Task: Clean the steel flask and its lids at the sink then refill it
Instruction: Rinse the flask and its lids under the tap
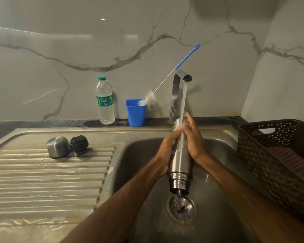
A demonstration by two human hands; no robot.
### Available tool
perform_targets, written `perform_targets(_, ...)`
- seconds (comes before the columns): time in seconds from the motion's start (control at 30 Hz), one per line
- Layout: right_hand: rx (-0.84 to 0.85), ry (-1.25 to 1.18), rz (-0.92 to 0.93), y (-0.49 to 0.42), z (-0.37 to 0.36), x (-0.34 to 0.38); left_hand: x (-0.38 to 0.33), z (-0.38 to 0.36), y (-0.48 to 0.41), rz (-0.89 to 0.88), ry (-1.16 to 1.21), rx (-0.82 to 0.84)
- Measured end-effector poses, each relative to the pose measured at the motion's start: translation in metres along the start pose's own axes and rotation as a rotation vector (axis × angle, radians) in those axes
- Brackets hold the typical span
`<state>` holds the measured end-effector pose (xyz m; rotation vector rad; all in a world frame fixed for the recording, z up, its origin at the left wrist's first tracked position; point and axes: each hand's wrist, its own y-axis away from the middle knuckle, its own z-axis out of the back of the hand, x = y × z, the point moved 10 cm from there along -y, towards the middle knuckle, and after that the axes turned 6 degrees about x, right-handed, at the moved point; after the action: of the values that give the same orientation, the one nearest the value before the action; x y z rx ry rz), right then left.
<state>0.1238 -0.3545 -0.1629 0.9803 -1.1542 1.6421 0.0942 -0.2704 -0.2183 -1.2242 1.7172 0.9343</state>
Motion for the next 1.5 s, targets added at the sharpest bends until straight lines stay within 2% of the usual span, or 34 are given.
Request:
perform_targets(0.1, 0.035, 0.059, 0.007, 0.013, -0.025, 0.008, -0.006, 0.016, -0.002, -0.039, 0.113, -0.052)
perform_targets(0.23, 0.136, 0.508, 0.111, 0.035, -0.073, 0.028, -0.016, 0.050, -0.004, -0.164, 0.218, -0.161)
perform_targets(0.3, 0.138, 0.583, 0.154, 0.035, -0.077, 0.030, -0.018, 0.054, -0.002, -0.175, 0.208, -0.203)
perform_targets(0.4, 0.135, 0.516, 0.164, 0.020, -0.058, 0.026, -0.009, 0.036, 0.000, -0.080, 0.175, -0.139)
perform_targets(0.53, -0.039, 0.321, 0.056, 0.001, -0.006, 0.010, 0.007, 0.010, 0.003, 0.060, 0.029, -0.047)
perform_targets(0.67, -0.075, 0.062, 0.027, 0.000, 0.002, 0.002, 0.004, -0.001, 0.001, 0.051, 0.019, 0.013)
perform_targets(0.8, 0.002, -0.002, -0.097, 0.010, -0.031, -0.013, -0.003, 0.019, 0.002, -0.026, 0.141, -0.093)
perform_targets(0.87, 0.028, 0.102, -0.087, 0.020, -0.047, -0.002, -0.010, 0.034, 0.002, -0.090, 0.189, -0.130)
perform_targets(0.93, 0.056, 0.370, -0.019, 0.030, -0.062, 0.012, -0.018, 0.044, 0.006, -0.141, 0.180, -0.172)
perform_targets(1.0, -0.003, 0.634, 0.129, 0.039, -0.071, 0.034, -0.024, 0.049, 0.009, -0.200, 0.088, -0.210)
perform_targets(1.1, 0.049, 0.789, 0.232, 0.040, -0.081, 0.041, -0.022, 0.036, 0.006, -0.228, 0.020, -0.130)
perform_targets(1.2, 0.096, 0.749, 0.237, 0.032, -0.071, 0.039, -0.025, 0.038, 0.006, -0.244, -0.073, -0.178)
perform_targets(1.3, 0.080, 0.601, 0.142, 0.018, -0.050, 0.031, -0.024, 0.033, 0.008, -0.168, -0.020, -0.172)
perform_targets(1.4, 0.023, 0.334, 0.077, 0.006, -0.029, 0.018, -0.013, 0.012, 0.010, -0.057, 0.045, -0.073)
perform_targets(1.5, 0.043, 0.047, 0.000, 0.001, -0.027, 0.001, -0.012, 0.009, 0.009, -0.041, 0.103, -0.060)
